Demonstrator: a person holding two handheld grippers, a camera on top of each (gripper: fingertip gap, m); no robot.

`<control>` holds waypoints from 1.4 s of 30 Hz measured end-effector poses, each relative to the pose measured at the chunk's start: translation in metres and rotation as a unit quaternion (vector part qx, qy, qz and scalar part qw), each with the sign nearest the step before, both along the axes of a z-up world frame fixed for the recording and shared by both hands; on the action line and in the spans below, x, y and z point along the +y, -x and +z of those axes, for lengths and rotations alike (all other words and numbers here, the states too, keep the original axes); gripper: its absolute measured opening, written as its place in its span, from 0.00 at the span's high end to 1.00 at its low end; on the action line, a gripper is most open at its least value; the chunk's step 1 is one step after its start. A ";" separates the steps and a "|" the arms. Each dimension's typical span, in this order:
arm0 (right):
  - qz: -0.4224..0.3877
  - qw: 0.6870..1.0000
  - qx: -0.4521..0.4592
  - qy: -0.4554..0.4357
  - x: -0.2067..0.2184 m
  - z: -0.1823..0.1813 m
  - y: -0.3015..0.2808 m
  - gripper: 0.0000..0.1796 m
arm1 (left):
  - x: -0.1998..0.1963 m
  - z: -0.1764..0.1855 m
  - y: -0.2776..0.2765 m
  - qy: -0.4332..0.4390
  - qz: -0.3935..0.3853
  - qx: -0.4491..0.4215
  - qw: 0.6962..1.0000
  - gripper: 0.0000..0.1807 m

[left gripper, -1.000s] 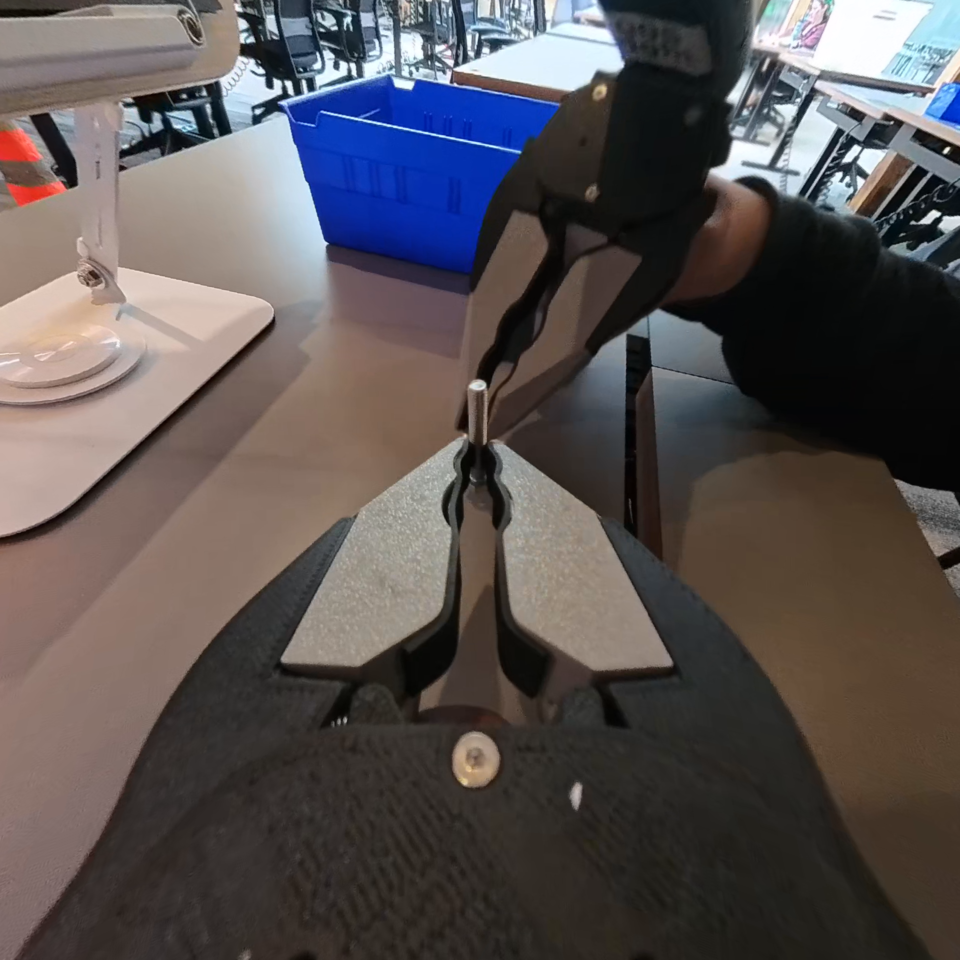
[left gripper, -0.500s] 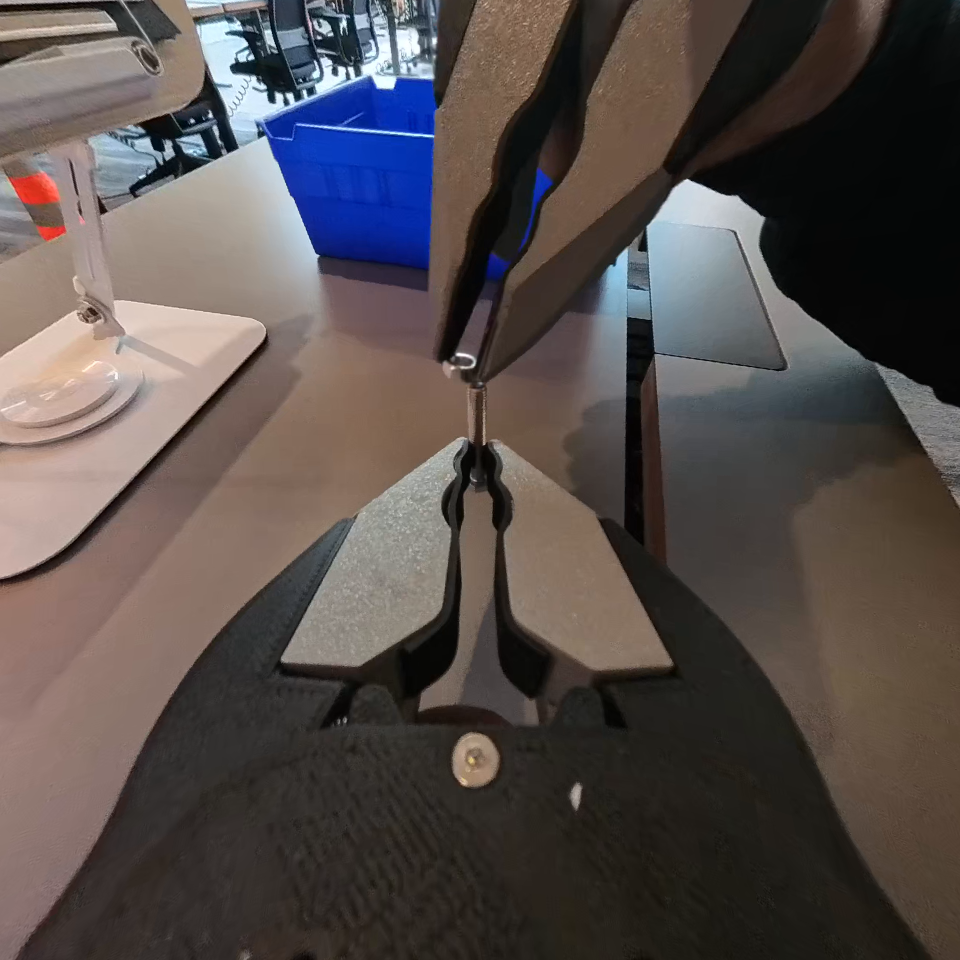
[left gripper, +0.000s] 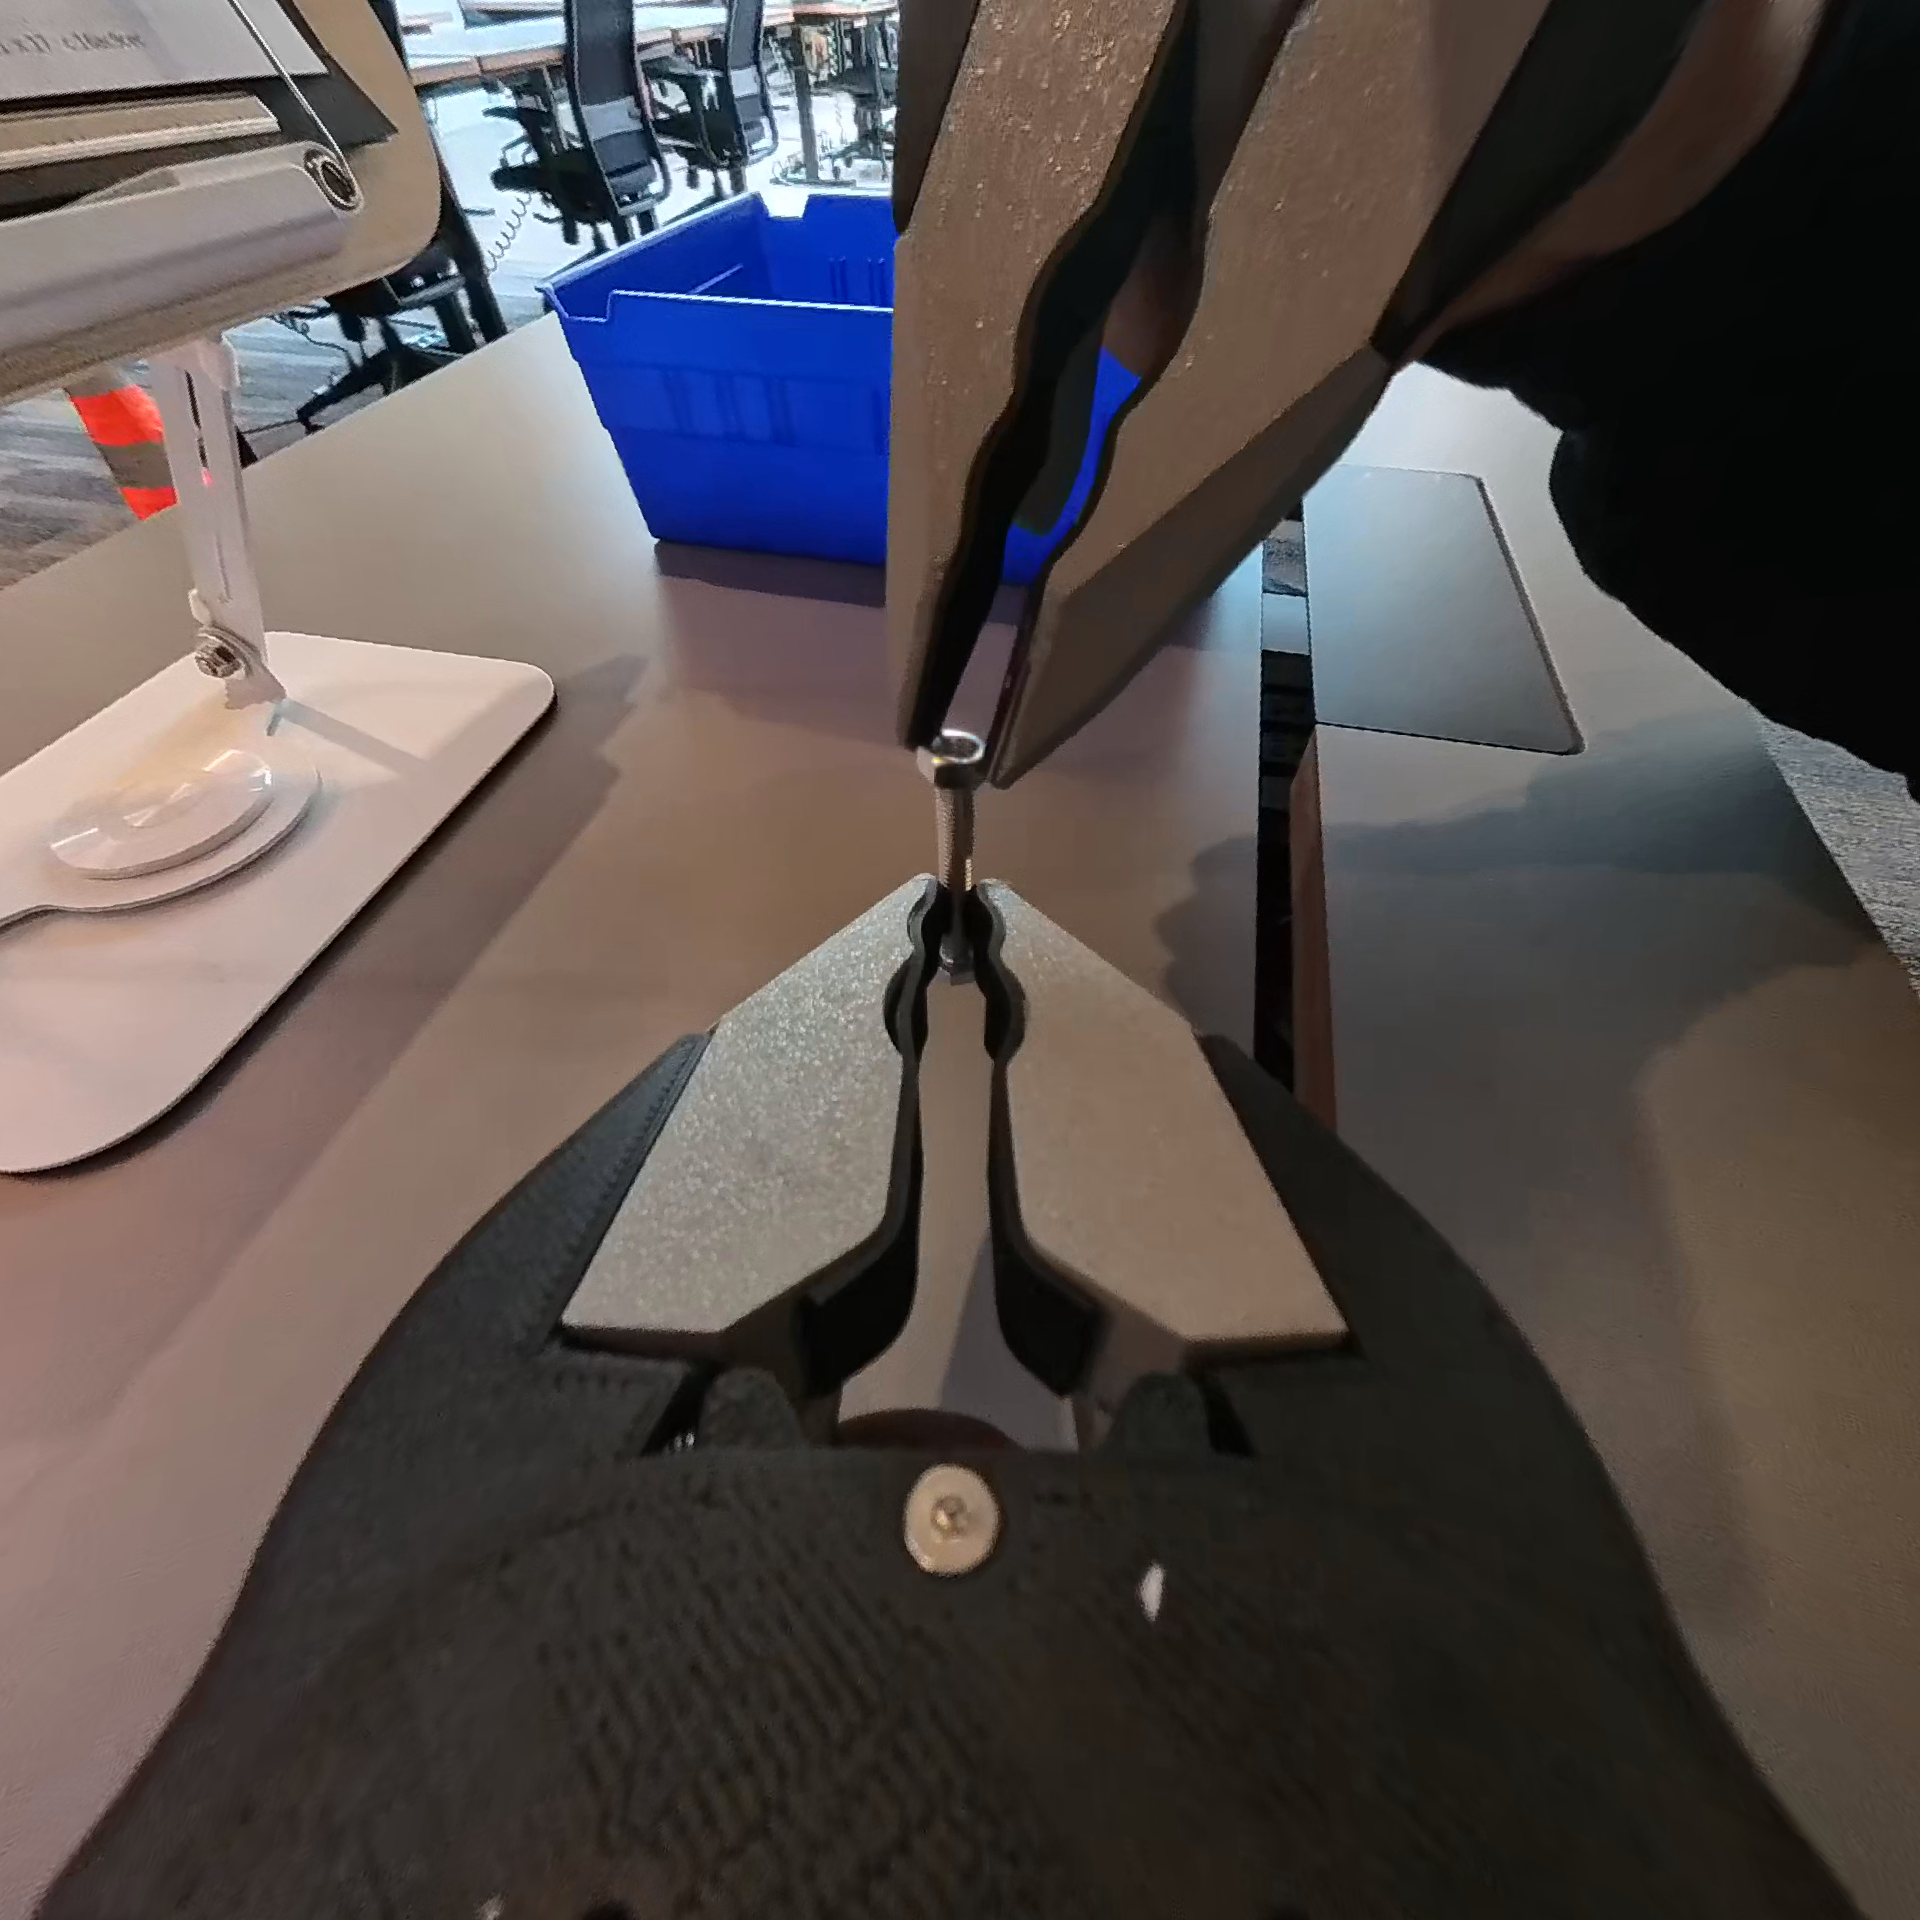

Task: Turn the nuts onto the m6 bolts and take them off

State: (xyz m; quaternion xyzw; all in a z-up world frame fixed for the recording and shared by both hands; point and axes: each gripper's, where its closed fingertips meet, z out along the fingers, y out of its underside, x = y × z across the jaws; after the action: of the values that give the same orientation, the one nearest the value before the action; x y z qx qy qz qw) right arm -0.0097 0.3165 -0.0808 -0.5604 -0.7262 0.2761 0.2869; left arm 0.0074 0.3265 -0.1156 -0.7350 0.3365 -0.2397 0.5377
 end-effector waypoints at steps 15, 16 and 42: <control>-0.023 0.999 -0.019 -0.010 0.002 -0.002 0.002 0.96 | 0.003 0.000 0.002 -0.007 0.013 0.005 1.000 0.99; -0.027 0.999 -0.018 -0.009 0.002 -0.001 0.002 0.96 | 0.003 0.001 0.003 -0.008 0.014 0.003 1.000 0.99; -0.079 0.997 -0.012 0.011 0.006 -0.001 0.008 0.96 | 0.006 0.003 0.006 -0.002 0.025 -0.007 1.000 0.99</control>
State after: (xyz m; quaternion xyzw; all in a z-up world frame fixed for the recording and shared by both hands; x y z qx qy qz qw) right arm -0.0176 0.3225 -0.0817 -0.6226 -0.6798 0.2535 0.2933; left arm 0.0011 0.3322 -0.1126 -0.7404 0.3146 -0.2306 0.5475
